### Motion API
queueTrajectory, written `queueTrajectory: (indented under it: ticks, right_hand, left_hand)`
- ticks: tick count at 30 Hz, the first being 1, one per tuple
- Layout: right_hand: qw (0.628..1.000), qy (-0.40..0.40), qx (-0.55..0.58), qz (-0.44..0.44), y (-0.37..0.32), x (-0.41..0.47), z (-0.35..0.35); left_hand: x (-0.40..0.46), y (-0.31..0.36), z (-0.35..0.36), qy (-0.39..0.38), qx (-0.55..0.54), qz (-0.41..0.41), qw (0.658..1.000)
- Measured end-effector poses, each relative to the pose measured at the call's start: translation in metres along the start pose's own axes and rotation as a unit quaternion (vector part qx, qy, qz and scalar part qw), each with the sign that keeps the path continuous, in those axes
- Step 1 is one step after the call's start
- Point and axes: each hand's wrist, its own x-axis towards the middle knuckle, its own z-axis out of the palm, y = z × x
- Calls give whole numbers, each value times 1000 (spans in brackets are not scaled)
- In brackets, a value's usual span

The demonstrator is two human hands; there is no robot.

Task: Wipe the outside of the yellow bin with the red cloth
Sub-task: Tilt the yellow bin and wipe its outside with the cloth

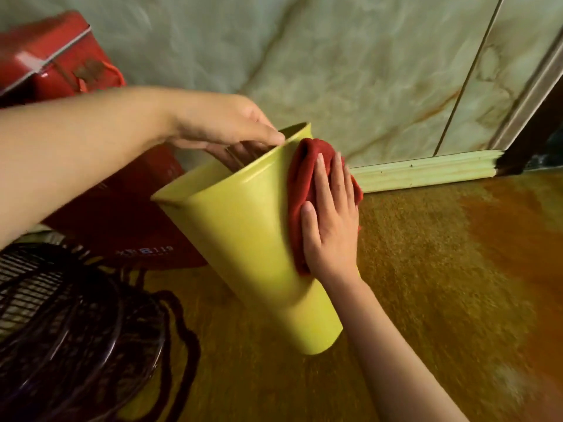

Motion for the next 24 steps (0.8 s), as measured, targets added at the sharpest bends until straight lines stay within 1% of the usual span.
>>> queueTrajectory:
  ticks: [1,2,4,5,7,10,12,15,17,18,19,21,22,24]
  right_hand:
    - [1000,-4,4,2,5,1,-1]
    - [1000,-7,6,4,9,1,-1]
    - [1000,-11,4,0,13,-1,0]
    - [1000,-12,2,-8,12,-3,2]
    - [1000,-5,1,-16,10,-9,3]
    - [999,-1,17,27,-4,-17,3]
    - [999,8,28,41,-24,-13,7]
    - [999,42,-1,-11,-49,2,18]
    - [999,34,-24,-30,-45,-1,23]
    - [999,24,-27,-19,-36,-10,24]
    - [1000,12,-24,12,-22,-25,24]
    - [993,3,0,119,6,-64,22]
    - [982,9,24,186,18,-79,19]
    - [942,34,79,325,34,-89,12]
  left_hand:
    - [-11,-6,-10,-33,-20,-11,999]
    - [-22,-12,-18,-54,-8,-9,998]
    - [-41,-25,-24,-74,39,16,996]
    - [-49,-31,-22,-72,51,25,996]
    - [-56,-39,-13,-58,53,38,996]
    - [-58,-43,-5,-54,52,62,995]
    - [-59,-43,-4,-42,54,60,996]
    - [-51,-42,-3,7,73,50,996]
    - [-45,-35,-4,36,96,40,994]
    - [-43,-31,-5,49,122,38,991]
    - [-43,-27,-6,61,148,39,986]
    - [-42,-23,-7,61,161,39,984]
    - [-42,-21,-6,58,154,39,986]
    - [-42,-21,-1,61,140,42,987]
